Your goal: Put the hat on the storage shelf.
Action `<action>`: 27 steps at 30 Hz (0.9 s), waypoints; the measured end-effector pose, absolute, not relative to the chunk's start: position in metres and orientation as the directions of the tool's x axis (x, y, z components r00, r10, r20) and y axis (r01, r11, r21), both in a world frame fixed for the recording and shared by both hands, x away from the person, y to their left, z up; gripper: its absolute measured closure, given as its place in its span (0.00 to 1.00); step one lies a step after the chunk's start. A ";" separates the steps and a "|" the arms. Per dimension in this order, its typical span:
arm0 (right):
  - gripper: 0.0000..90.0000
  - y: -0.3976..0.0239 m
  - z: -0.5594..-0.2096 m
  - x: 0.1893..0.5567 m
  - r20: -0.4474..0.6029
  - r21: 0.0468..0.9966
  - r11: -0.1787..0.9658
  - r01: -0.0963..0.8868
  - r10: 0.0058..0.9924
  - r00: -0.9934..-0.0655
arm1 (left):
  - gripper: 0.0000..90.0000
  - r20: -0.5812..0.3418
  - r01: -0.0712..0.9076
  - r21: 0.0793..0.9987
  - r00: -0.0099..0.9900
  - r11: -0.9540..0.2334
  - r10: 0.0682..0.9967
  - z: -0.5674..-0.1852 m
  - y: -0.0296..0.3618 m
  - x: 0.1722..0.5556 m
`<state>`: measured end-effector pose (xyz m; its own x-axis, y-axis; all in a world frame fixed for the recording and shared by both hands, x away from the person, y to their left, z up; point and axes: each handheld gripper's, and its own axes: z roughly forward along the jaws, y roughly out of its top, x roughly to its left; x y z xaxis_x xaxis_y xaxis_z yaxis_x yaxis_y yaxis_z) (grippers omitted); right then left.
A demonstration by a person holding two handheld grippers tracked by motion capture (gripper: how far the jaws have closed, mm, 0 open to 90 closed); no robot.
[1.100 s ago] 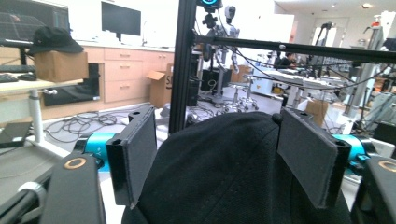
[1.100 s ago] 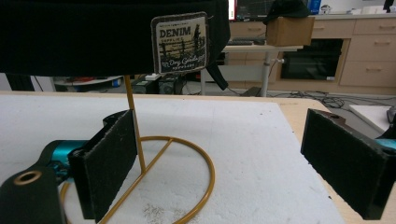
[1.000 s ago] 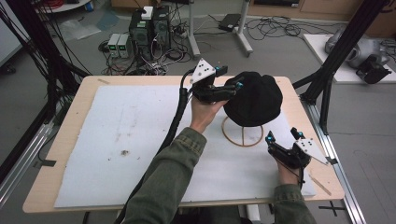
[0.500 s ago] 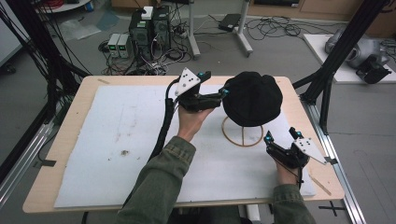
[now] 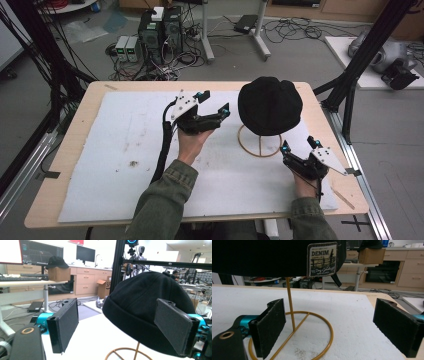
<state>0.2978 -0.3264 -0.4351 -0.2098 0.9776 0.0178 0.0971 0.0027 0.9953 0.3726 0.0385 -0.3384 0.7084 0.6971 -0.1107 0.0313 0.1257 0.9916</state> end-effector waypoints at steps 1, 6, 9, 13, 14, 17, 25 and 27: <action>0.11 -0.326 -0.435 0.298 0.018 0.995 0.002 0.098 0.978 -0.209 | 0.22 -0.107 0.031 0.992 0.706 0.120 0.700 -0.340 0.040 0.372; 0.11 -0.326 -0.436 0.298 0.020 0.995 0.001 0.100 0.978 -0.209 | 0.21 -0.118 0.045 0.992 0.696 0.121 0.708 -0.347 0.048 0.368; 0.11 -0.326 -0.436 0.298 0.021 0.995 0.001 0.102 0.977 -0.211 | 0.21 -0.100 0.049 0.995 0.683 0.092 0.724 -0.353 0.055 0.364; 0.11 -0.325 -0.436 0.299 0.015 0.995 0.006 0.101 0.977 -0.211 | 0.21 -0.100 0.058 0.995 0.664 0.082 0.741 -0.362 0.071 0.356; 0.11 -0.325 -0.436 0.299 0.015 0.995 0.006 0.101 0.977 -0.211 | 0.21 -0.103 0.058 0.995 0.658 0.085 0.746 -0.363 0.075 0.354; 0.11 -0.325 -0.436 0.299 0.020 0.995 0.002 0.104 0.977 -0.213 | 0.22 -0.110 0.064 0.994 0.638 0.090 0.762 -0.368 0.087 0.350; 0.11 -0.320 -0.436 0.300 0.011 0.994 0.014 0.106 0.974 -0.228 | 0.22 -0.099 0.064 0.995 0.589 0.076 0.802 -0.386 0.118 0.337; 0.11 -0.320 -0.436 0.300 0.007 0.995 0.016 0.102 0.974 -0.228 | 0.22 -0.086 0.062 0.996 0.580 0.061 0.810 -0.389 0.125 0.334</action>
